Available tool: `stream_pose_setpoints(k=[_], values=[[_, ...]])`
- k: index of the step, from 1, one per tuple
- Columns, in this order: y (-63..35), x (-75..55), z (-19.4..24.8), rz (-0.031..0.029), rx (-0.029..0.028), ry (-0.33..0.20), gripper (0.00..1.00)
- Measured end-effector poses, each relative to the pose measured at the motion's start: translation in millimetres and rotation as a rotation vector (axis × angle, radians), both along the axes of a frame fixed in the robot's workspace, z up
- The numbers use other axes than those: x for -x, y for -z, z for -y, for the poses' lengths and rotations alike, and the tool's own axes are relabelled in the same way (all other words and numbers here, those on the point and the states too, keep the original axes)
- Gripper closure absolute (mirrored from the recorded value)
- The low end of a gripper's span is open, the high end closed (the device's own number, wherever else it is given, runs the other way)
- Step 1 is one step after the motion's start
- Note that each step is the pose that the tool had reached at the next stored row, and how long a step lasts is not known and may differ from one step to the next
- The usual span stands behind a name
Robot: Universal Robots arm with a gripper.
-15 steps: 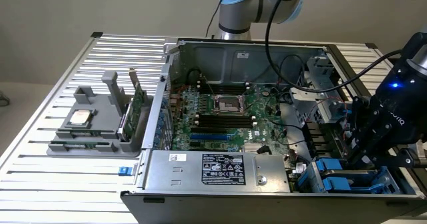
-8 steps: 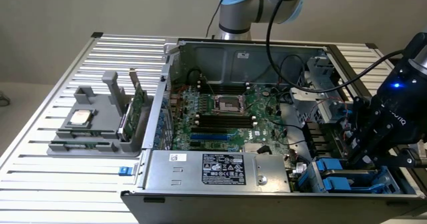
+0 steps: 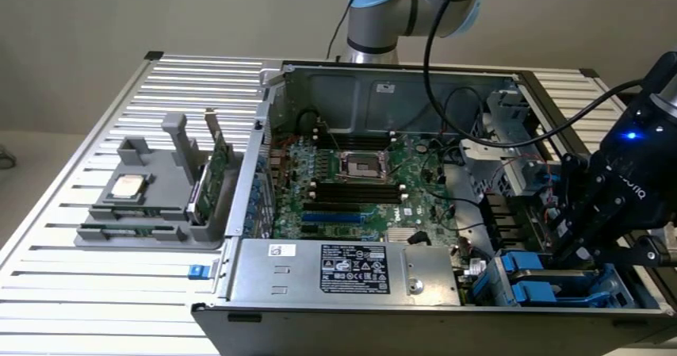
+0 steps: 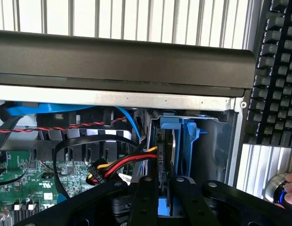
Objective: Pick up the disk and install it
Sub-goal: 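Insert the first disk wire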
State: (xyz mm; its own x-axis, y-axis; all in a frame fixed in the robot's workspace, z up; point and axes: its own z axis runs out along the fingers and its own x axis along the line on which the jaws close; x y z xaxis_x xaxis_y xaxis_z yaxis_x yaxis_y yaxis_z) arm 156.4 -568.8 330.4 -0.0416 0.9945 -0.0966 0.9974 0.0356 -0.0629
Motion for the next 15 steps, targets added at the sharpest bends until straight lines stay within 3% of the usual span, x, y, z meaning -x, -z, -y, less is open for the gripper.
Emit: stream_pose_setpoints(k=[15], values=[[1.9, -1.9, -0.1, -0.0080, -0.0001, 0.002, 0.83]])
